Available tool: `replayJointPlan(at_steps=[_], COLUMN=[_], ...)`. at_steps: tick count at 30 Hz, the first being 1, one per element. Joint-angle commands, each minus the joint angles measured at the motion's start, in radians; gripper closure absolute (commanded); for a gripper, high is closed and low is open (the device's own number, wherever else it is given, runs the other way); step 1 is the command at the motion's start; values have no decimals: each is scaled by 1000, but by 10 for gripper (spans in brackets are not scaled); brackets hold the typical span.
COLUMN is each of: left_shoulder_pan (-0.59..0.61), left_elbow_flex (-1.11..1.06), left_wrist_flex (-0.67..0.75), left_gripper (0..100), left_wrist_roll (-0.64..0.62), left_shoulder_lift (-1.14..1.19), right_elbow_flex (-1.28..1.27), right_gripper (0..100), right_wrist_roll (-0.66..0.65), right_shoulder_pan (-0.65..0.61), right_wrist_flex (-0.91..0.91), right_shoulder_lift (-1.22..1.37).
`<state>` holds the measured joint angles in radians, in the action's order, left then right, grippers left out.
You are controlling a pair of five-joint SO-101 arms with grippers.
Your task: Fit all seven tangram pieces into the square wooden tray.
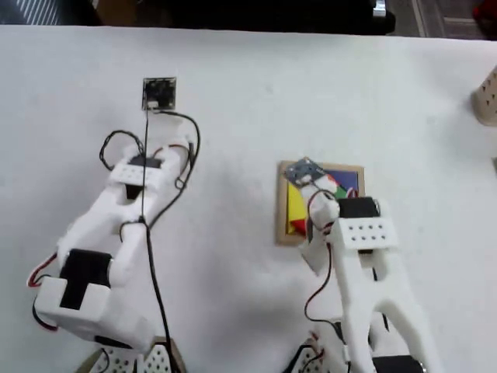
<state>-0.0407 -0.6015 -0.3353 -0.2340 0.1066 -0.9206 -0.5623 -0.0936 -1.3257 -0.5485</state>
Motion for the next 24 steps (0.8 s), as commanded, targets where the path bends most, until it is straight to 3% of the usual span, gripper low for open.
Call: replayJointPlan(at_steps=[1, 6, 12, 24], left_shoulder_pan=[8, 8, 19, 28], left_elbow_flex=[51, 48, 46, 46], left_wrist_flex=[18, 18, 18, 18], left_gripper=[977, 977, 977, 977], left_wrist_roll=[11, 11, 11, 11], left_shoulder_lift=[-8, -8, -8, -8], right_elbow_flex=[-20, -75, -38, 123], right_gripper=[981, 981, 981, 981], right_wrist_roll=[-54, -80, -89, -80], right_shoulder_pan=[56, 74, 217, 297], right_wrist_flex=[28, 120, 206, 216], right_shoulder_lift=[-28, 62, 150, 255])
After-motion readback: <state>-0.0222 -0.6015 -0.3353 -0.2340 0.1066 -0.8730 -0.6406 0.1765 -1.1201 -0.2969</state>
